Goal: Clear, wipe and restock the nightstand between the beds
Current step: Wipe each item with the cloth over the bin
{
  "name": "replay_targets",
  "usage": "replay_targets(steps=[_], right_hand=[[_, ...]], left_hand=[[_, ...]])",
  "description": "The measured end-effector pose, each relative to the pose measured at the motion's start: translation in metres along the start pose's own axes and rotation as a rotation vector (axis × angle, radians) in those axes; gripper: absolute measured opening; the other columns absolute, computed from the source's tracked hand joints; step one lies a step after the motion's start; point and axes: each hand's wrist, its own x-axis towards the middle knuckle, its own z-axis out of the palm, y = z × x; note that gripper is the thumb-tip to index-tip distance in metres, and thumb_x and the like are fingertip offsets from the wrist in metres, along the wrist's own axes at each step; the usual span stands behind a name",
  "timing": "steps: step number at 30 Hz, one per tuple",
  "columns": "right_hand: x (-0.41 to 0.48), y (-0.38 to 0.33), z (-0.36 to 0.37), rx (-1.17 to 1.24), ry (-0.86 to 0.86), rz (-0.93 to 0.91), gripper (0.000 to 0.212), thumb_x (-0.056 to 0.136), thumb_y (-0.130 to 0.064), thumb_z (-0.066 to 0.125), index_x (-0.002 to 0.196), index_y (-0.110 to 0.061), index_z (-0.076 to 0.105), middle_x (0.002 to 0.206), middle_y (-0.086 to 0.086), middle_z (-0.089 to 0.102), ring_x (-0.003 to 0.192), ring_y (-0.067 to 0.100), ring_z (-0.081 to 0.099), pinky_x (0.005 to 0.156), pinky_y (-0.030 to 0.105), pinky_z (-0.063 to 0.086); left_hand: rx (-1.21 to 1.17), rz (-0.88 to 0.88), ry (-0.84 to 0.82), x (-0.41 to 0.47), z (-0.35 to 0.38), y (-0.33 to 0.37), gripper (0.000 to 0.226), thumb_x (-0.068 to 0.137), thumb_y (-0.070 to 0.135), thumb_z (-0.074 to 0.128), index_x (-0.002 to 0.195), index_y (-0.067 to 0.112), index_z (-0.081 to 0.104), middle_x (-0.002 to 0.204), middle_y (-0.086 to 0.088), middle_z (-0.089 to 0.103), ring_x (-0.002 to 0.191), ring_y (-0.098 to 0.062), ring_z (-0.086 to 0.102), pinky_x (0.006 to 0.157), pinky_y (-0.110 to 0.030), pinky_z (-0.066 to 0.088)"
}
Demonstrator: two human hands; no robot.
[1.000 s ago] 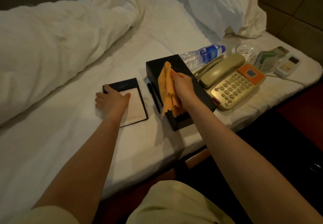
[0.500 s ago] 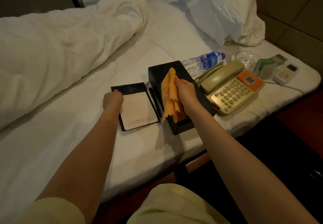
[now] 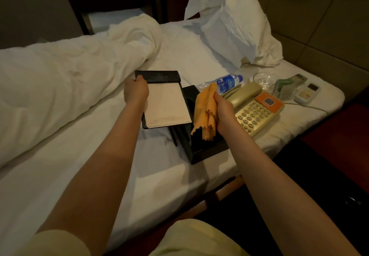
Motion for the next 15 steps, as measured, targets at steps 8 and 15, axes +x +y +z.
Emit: replay_targets(steps=[8,15], right_hand=[[-0.002,-0.032,-0.083,0.090,0.219,-0.188,0.030,0.086,-0.030,0.065,0.108,-0.009,0.061,0.101,0.009,0.068,0.093,0.022,0.065,0.090,0.037,0.053],[-0.022,-0.049,-0.172,0.135,0.464,-0.230,0.020,0.082,-0.025,0.070,0.089,-0.007,0.065,0.082,0.005,0.065,0.073,0.017,0.062,0.080,0.033,0.054]], left_hand=[[0.021,0.067,-0.412,-0.078,0.094,0.019,0.039,0.100,0.030,0.035,0.124,0.002,0.046,0.115,-0.011,0.056,0.091,-0.019,0.050,0.065,-0.026,0.039],[-0.051,-0.032,-0.690,-0.149,0.163,0.017,0.032,0.098,0.029,0.042,0.120,0.006,0.049,0.107,-0.013,0.062,0.098,-0.026,0.060,0.090,-0.037,0.049]])
